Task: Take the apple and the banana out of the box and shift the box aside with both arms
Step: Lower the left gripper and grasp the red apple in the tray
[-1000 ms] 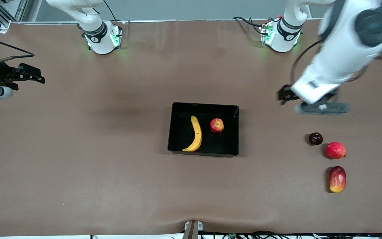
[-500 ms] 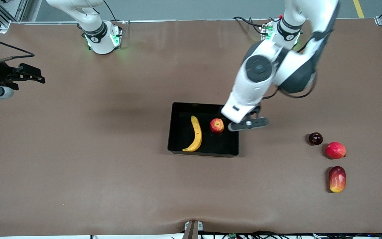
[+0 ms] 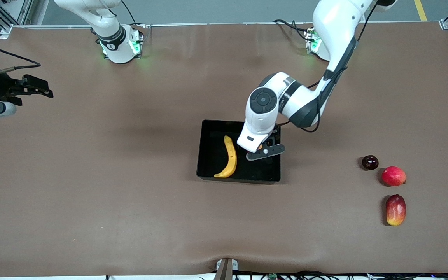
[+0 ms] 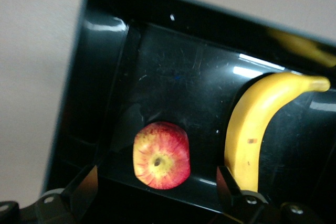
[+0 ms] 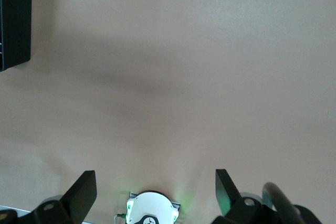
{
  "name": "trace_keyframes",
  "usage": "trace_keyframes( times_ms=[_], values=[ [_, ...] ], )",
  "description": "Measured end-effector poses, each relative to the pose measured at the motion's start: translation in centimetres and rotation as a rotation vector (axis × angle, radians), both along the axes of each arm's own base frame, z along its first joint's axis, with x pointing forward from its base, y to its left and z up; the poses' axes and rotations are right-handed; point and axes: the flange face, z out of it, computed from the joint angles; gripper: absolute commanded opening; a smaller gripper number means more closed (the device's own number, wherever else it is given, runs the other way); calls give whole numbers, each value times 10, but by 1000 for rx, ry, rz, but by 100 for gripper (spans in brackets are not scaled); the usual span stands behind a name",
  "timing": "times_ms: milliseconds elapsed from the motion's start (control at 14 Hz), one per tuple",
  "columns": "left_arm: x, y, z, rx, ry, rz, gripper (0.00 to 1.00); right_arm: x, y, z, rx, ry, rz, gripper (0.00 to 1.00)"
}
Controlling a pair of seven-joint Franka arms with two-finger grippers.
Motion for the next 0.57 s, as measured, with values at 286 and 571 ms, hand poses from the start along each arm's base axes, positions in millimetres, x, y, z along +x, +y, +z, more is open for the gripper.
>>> trace_keyframes(
  times_ms=[286, 571],
  values=[
    [-6, -3, -51, 9, 33, -10, 100, 1, 0, -3, 0, 6, 0, 100],
    [-9, 0, -67, 28, 46, -20, 29, 2, -1, -4, 0, 10, -2, 100]
  ],
)
